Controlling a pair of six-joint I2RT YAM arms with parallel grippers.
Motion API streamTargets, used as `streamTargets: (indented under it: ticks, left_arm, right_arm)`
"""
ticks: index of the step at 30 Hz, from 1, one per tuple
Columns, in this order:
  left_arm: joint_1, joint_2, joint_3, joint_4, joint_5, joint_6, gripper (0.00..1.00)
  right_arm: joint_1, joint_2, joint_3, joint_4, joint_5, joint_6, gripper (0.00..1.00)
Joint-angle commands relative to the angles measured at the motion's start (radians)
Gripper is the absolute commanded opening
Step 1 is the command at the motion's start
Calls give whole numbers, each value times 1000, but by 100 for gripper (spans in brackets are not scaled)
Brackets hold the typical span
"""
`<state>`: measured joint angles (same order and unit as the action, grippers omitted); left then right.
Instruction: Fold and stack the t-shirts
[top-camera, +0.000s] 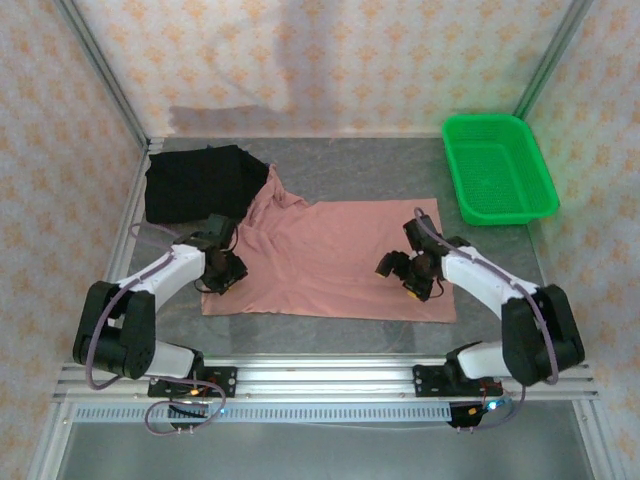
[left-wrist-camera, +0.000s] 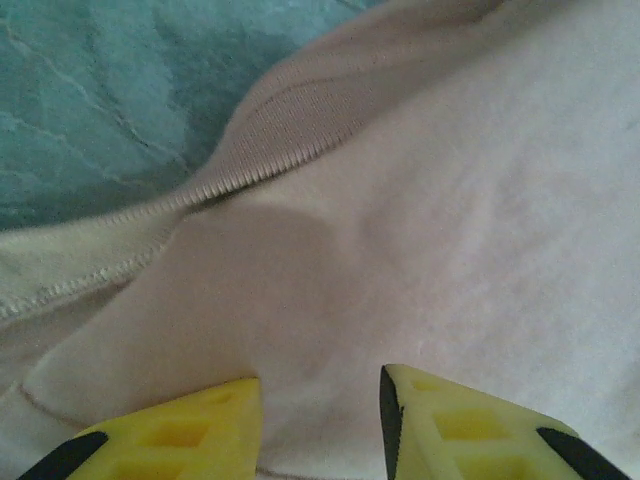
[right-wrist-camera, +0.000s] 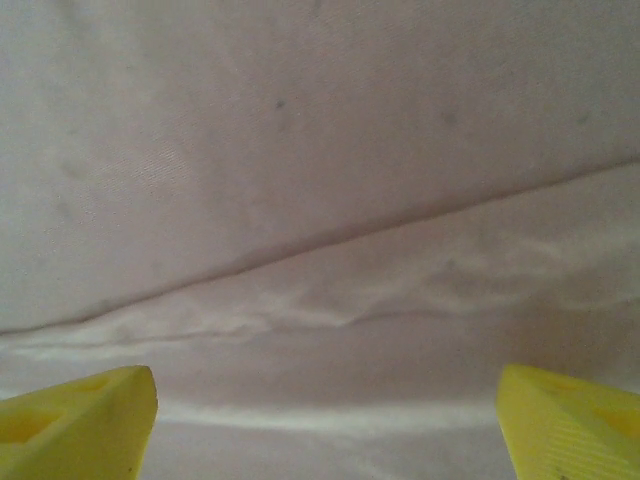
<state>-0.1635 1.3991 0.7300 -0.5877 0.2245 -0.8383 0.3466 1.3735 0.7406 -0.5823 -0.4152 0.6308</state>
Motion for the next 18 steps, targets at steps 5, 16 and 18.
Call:
streamTargets:
  ticks: [5,16,18]
  left_arm:
    - [19,10,-110,31,-60,-24,33]
    - [14,-122,-263,-68,-59,-82,32]
    - [14,-171,-285,-107,-65,-94,32]
  right_arm:
    - [5,68,-30,41,96,20,78]
    - [87,-1,-117,-68,175,63,76]
    - [101,-20,-128,-97,188,74,76]
